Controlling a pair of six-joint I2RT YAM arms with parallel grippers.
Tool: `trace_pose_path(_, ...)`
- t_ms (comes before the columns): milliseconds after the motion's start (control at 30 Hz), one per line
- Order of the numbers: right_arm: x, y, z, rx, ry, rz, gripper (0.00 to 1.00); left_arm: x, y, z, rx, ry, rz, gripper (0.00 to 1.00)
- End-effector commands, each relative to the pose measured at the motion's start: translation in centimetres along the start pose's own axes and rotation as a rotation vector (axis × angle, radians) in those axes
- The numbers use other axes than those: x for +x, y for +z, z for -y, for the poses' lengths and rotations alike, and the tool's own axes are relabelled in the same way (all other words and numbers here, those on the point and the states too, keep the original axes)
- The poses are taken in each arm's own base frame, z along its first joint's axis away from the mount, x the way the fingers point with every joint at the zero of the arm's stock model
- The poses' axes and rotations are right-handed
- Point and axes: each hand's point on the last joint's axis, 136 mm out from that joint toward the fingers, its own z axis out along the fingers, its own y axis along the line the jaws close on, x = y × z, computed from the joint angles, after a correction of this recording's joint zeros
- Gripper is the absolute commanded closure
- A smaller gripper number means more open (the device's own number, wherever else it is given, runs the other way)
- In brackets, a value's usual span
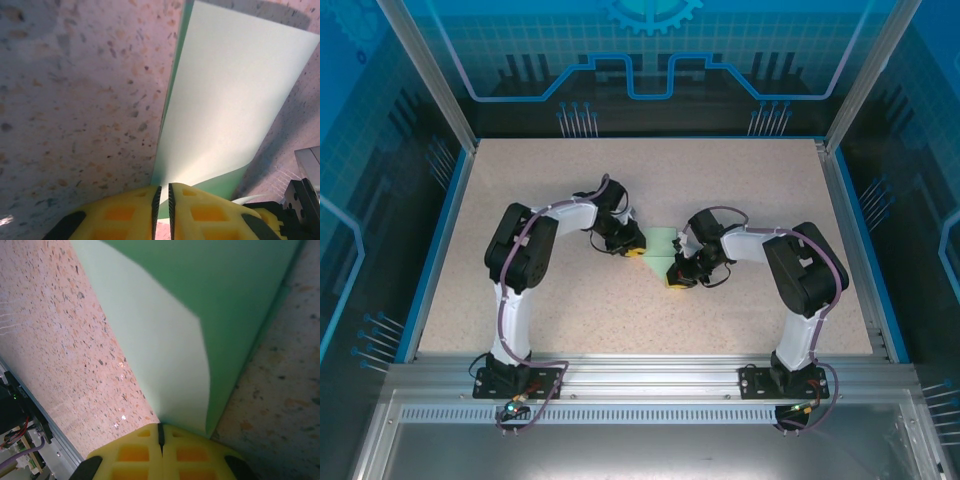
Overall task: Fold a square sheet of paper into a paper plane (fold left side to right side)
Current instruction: Third fold the triangle at the center of the table.
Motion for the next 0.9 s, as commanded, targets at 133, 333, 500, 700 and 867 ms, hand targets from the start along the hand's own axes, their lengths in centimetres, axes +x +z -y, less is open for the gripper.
trace_pose_path(133,3.5,0.8,5.1,0.211,0.102,-0.098,1.0,-1.8,-6.3,0.0,-0.043,0.043,0.174,0.79)
trace_pose_path(333,3.5,0.7,5.1,0.215,0.098,-0.092,1.0,2.5,-6.5,4.4,0.117,0.131,0.144,0.79)
trace_pose_path(500,3.5,0.8,5.1,0.213,0.102,-0.088,1.0,5.3,-2.6,7.1,0.159,0.186,0.042,0.8)
trace_pose_path(700,3.6,0.6,5.0,0.213,0.1,-0.087,1.0,5.2,1.4,6.5,0.114,0.167,-0.024,0.81)
trace_pose_path(867,3.6,0.4,4.7,0.211,0.098,-0.081,1.0,4.6,3.0,4.1,0.016,0.136,-0.033,0.81)
